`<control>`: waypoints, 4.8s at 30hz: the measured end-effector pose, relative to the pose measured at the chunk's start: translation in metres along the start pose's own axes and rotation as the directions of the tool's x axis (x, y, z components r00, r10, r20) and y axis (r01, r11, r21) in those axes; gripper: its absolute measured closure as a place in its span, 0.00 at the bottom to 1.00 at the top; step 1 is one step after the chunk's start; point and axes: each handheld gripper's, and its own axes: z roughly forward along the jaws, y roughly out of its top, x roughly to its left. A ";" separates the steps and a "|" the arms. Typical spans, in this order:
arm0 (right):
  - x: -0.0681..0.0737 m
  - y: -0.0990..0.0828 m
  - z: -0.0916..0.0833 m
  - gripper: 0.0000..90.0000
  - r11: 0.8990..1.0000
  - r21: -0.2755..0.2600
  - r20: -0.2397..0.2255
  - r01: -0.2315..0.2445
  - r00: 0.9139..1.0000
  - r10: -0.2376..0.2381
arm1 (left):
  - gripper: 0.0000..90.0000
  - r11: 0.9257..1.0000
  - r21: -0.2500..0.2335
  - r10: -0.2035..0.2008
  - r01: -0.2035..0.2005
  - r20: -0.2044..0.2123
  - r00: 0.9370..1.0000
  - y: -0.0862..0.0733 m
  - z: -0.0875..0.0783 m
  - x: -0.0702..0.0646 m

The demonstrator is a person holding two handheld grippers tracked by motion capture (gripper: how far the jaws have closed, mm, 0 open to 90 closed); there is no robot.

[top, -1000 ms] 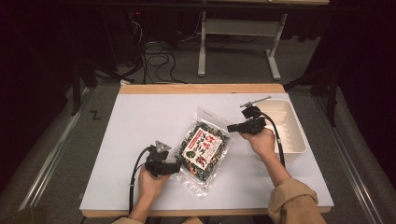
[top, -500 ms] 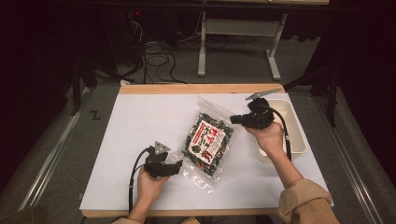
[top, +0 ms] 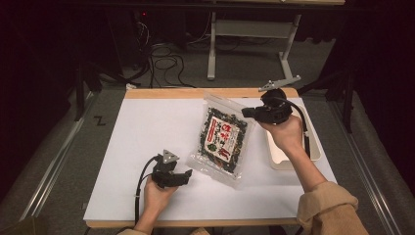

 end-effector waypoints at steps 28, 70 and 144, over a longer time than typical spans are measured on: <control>0.020 0.043 -0.049 1.00 0.993 -0.069 0.077 0.096 0.993 -0.090 | 0.30 1.000 -0.021 -0.016 0.016 0.000 1.000 -0.003 -0.004 0.001; -0.063 -0.008 -0.154 1.00 0.970 -0.240 0.349 -0.041 0.929 0.125 | 0.30 1.000 0.010 -0.021 0.020 0.083 0.996 -0.006 -0.007 -0.004; -0.120 -0.117 -0.127 0.93 0.973 -0.181 0.400 -0.146 0.893 0.208 | 0.32 0.998 0.042 0.039 -0.039 0.015 0.999 -0.006 -0.001 -0.009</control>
